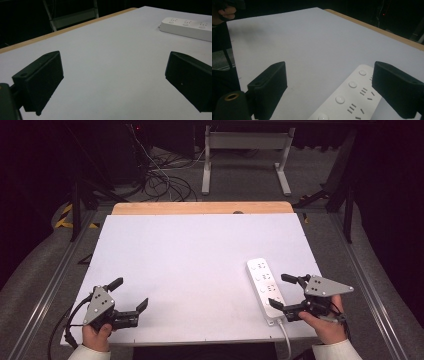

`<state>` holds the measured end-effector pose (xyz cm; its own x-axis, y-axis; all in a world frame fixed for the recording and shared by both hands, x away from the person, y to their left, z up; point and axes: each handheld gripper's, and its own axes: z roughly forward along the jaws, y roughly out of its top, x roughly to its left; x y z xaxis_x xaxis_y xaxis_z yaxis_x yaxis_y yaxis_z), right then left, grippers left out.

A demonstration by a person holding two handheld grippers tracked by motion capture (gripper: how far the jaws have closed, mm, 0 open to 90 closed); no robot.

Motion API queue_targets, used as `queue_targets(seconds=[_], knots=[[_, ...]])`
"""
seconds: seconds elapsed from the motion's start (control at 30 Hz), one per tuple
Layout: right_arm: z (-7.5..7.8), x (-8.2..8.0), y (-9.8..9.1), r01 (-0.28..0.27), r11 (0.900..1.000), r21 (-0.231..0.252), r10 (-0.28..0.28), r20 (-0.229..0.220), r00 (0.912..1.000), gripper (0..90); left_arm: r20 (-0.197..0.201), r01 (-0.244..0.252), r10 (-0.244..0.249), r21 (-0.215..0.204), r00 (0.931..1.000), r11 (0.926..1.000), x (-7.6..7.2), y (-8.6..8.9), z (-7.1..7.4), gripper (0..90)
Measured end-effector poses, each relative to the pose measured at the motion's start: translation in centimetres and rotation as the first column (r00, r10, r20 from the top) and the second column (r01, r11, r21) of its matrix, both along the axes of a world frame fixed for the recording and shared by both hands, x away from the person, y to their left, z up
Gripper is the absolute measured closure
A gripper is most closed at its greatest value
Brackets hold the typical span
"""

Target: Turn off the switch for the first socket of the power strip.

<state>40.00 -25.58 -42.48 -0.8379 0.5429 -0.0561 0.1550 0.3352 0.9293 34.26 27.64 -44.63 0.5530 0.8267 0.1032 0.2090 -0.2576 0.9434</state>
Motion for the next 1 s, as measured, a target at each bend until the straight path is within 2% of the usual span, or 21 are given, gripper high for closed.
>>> queue_targets(seconds=[0.5, 0.6, 0.63, 0.77, 0.83, 0.93, 1.0], knots=[[0.7, 1.6, 2.0, -0.032, 0.9994, -0.008, 0.032, -0.011, 0.9994, 13.5, 0.001, 0.006, -0.006, -0.004, 1.0000, 1.0000, 0.0, 0.0, 0.0, 2.1], [0.9, 2.1, 2.5, -0.037, 0.9993, -0.010, 0.037, -0.018, 0.9992, 13.4, -0.006, 0.006, -0.006, -0.014, 1.0000, 0.9999, 0.0, 0.0, -0.1, 2.1], [0.9, 2.7, 3.0, -0.046, 0.9988, -0.014, 0.046, -0.025, 0.9986, 13.4, -0.007, 0.005, -0.006, -0.013, 1.0000, 0.9999, 0.0, -0.1, -0.1, 2.1], [0.9, 3.2, 3.7, -0.052, 0.9984, -0.021, 0.051, -0.038, 0.9980, 13.3, -0.001, 0.009, -0.009, -0.005, 1.0000, 0.9999, 0.0, 0.0, 0.0, 2.1], [0.9, 3.3, 3.8, -0.048, 0.9987, -0.020, 0.047, -0.045, 0.9979, 13.2, -0.003, 0.009, -0.009, -0.008, 1.0000, 0.9999, 0.0, 0.1, 0.0, 2.1], [1.0, 3.2, 3.8, -0.001, 0.9998, -0.020, 0.001, -0.020, 0.9998, 10.0, -0.005, 0.006, -0.006, -0.008, 1.0000, 0.9999, 0.0, 0.1, 0.0, 2.1], [1.3, 3.2, 4.0, 0.007, 0.9997, -0.022, -0.008, -0.024, 0.9997, 10.9, -0.005, 0.004, -0.004, -0.004, 1.0000, 1.0000, 0.0, 0.0, 0.0, 2.2]])
